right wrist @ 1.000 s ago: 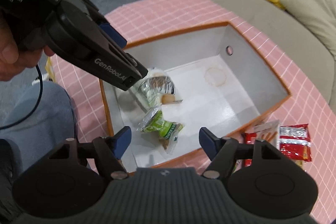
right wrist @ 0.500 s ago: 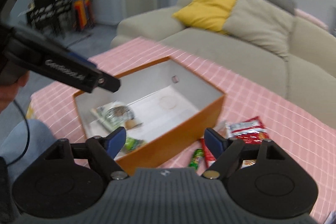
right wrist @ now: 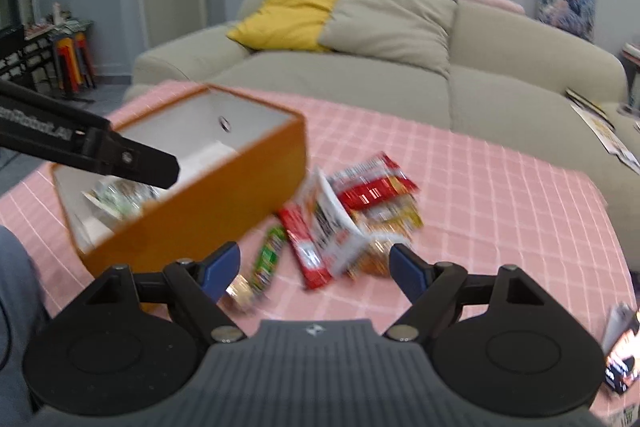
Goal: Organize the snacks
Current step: 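Lift both tools out of the box and move back to the snack pile, then grasp the clear wrapped pastry with the left tool while the right tool grasps the peanut bag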
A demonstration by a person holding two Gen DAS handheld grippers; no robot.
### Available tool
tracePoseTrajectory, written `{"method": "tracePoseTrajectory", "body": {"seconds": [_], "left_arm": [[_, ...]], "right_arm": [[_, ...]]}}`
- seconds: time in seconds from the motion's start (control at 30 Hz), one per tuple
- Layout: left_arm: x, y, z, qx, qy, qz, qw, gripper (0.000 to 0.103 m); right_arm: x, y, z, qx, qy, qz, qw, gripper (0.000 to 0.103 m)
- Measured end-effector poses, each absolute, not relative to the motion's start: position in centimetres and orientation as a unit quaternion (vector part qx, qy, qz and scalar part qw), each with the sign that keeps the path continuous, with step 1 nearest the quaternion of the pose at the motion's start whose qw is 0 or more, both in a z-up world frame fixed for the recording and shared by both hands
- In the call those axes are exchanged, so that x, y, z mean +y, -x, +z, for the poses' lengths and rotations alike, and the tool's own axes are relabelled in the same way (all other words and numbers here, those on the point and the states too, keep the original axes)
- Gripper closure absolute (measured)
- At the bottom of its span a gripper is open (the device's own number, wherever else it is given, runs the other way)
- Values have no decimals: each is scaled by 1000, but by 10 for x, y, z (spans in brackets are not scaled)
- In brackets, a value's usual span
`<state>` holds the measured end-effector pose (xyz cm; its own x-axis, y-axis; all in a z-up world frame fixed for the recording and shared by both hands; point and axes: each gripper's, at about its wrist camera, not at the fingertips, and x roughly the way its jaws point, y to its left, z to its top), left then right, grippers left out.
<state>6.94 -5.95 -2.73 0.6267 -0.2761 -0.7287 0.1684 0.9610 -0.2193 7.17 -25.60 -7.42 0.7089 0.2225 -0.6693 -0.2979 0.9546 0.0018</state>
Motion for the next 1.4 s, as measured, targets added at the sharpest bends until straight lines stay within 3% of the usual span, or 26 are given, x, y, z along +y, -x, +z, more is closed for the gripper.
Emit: {"method": "tracePoseTrajectory", "body": {"seconds": [0.13,0.73,1.1,1.4], "left_arm": [[-72,-67,-46,424,69,-123,895,30],[-104,-87,-125,476,-42,-71,876,30],[-107,-106,-143,500,-36,-73,862,30],[-101,-116,-147,511,-15,-75,856,38]], "right_arm": [[-274,-74,-91,373,57,118,919,24],[-284,-132,-143,381,148,162,898,25],[-279,-176,-161,390,160,185,888,24],[-268,-195,-178,408,156,192,879,28]]}}
